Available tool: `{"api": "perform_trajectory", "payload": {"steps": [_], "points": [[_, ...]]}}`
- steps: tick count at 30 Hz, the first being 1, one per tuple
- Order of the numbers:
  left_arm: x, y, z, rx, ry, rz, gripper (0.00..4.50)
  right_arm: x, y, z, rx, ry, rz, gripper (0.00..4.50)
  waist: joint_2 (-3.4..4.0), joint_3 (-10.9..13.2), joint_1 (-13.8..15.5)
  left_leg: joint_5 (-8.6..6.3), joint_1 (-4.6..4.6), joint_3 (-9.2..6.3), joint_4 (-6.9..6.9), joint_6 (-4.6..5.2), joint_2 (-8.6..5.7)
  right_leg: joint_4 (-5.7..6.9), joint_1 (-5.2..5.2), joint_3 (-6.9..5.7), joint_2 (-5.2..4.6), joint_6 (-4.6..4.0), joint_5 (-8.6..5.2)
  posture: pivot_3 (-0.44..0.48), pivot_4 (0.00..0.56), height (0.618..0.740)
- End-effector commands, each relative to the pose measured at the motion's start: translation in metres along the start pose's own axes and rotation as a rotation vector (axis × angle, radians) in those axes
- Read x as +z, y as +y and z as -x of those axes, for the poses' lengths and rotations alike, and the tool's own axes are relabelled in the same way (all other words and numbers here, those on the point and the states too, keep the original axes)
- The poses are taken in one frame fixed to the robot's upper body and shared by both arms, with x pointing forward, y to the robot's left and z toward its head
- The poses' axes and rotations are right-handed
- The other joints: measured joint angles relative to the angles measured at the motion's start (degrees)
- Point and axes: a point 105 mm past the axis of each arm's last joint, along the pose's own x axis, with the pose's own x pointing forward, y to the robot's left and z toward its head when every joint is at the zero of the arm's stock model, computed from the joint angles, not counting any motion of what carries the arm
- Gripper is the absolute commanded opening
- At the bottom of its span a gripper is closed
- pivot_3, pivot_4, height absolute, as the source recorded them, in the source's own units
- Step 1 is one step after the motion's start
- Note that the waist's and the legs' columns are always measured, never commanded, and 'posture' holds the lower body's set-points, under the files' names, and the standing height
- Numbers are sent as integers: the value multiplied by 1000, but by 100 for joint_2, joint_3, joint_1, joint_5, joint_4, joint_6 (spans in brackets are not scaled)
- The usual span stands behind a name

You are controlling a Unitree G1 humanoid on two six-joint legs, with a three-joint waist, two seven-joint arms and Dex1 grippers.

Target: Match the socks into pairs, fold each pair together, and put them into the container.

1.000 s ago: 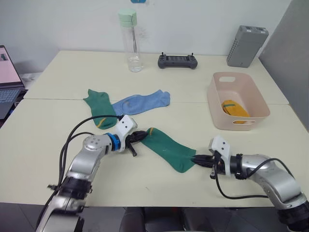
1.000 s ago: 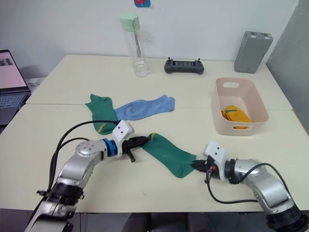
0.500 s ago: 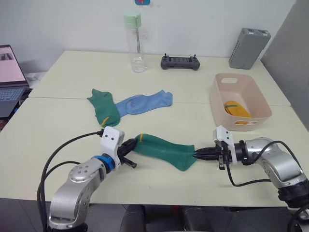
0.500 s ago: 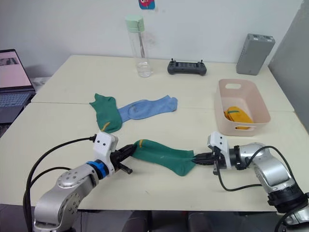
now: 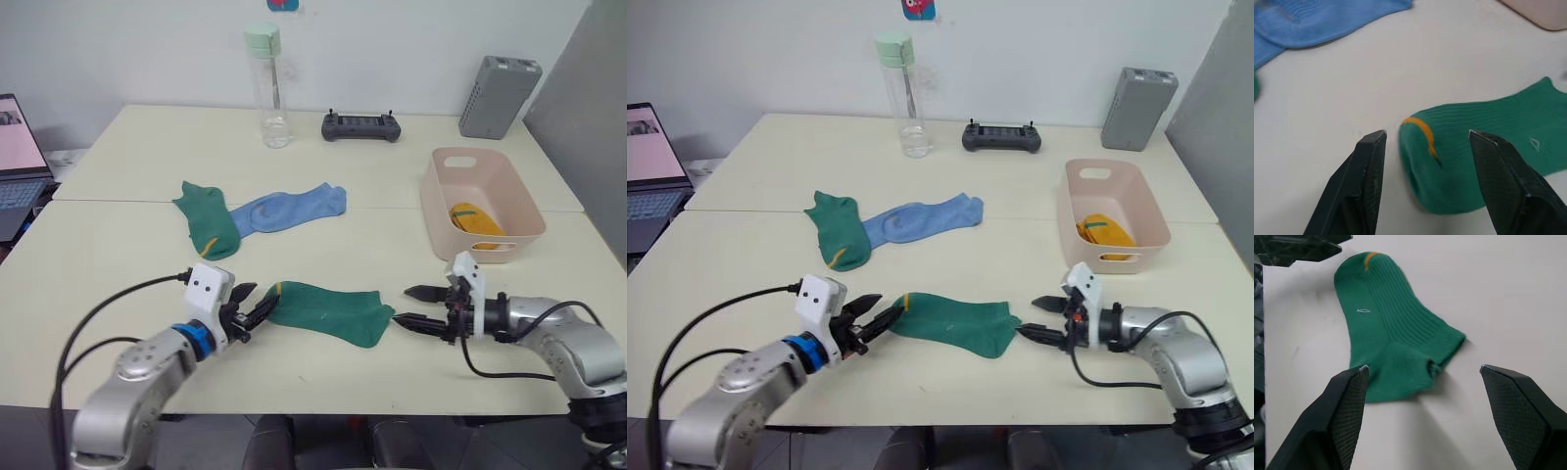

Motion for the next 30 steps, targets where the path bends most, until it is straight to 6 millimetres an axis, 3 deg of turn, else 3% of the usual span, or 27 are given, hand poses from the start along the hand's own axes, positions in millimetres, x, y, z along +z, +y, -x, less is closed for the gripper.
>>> {"api": "perform_trajectory", "payload": {"steps": [1, 2, 5, 9, 12, 14, 19, 22, 27, 30], "points": [[3, 13, -4, -99, 32, -73, 2782, 5, 8, -5, -22, -9, -38, 3931, -4, -1, 8, 0, -1, 2, 0, 0, -1, 0, -8, 0, -2, 0, 0, 0, 150, 740], [2, 17, -8, -117, 52, -91, 2782, 4, 8, -6, -36, -1, -42, 3931, -4, -1, 27, 0, -3, 1, 0, 0, -1, 0, -12, -3, -2, 0, 0, 0, 150, 740], [-2, 27, -18, -152, 78, -120, 2818, 1, 7, -9, -60, 12, -39, 3313, -4, -1, 38, 0, -6, 4, -3, 0, -6, -2, -15, -3, -11, -2, -1, 0, 150, 740], [-13, 31, -31, -212, 118, -151, 2818, 0, 13, -15, -48, 6, -56, 1910, -7, -4, 24, -1, -19, 13, -18, 1, -5, -3, -7, -5, -16, -2, 0, 0, 150, 740], [-15, 29, -35, -248, 120, -149, 2238, 1, 14, -13, -52, 2, -63, 822, -6, -4, 23, 0, -18, 5, -37, 1, -2, 7, -12, -13, -9, 10, 9, 0, 150, 740], [-18, 26, -34, -259, 123, -152, 1618, 1, 12, -11, -69, 1, -61, 50, -6, -4, 23, 0, -18, 2, -45, 1, 1, 7, -12, -14, -3, 10, 8, 0, 150, 740], [-21, 3, -32, -293, 87, -115, 83, 5, 0, -9, -111, -10, -41, 0, -6, -5, 22, 0, -19, 3, -54, 1, 0, 4, -11, -12, -4, 9, 6, 0, 150, 740], [-18, -4, -29, -257, 57, -90, 37, 10, -6, -9, -126, -19, -23, 0, -6, -5, 19, 0, -16, 4, -54, 1, 1, 4, -9, -10, -4, 13, 6, 0, 150, 740], [-8, 3, -20, -118, 29, -72, 37, 13, -11, -9, -131, -22, -9, 0, -7, -5, 18, 1, -13, 2, -52, 2, 1, 6, -9, -11, -3, 18, 7, 0, 150, 740], [-15, 6, -19, -75, 70, -88, 37, 10, -11, -10, -124, -9, -13, 0, -6, -5, 18, 1, -13, 3, -50, 2, 0, 5, -8, -9, -4, 18, 7, 0, 150, 740]]}}
